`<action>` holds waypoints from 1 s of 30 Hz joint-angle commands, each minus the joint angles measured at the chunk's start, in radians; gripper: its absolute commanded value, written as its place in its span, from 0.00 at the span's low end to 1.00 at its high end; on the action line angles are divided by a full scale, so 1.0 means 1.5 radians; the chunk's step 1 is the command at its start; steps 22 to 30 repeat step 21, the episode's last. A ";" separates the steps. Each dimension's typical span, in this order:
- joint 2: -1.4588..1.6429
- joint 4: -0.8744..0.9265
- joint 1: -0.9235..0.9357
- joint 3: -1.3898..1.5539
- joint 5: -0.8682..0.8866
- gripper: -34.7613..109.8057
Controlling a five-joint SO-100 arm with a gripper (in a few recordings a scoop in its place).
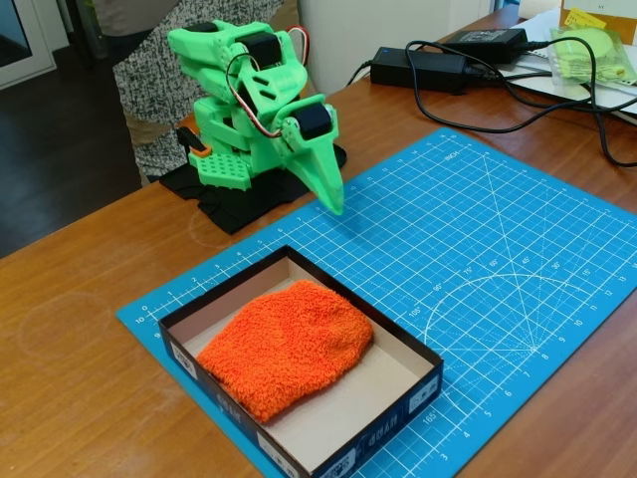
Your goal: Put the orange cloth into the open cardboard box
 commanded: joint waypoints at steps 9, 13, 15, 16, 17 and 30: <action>0.012 0.124 -0.053 -0.045 0.005 0.24; 0.012 0.135 -0.062 -0.048 0.009 0.24; 0.012 0.135 -0.054 -0.048 0.017 0.24; 0.012 0.136 -0.052 -0.048 0.018 0.24; 0.012 0.136 -0.049 -0.049 0.020 0.24; 0.012 0.137 -0.040 -0.049 0.027 0.24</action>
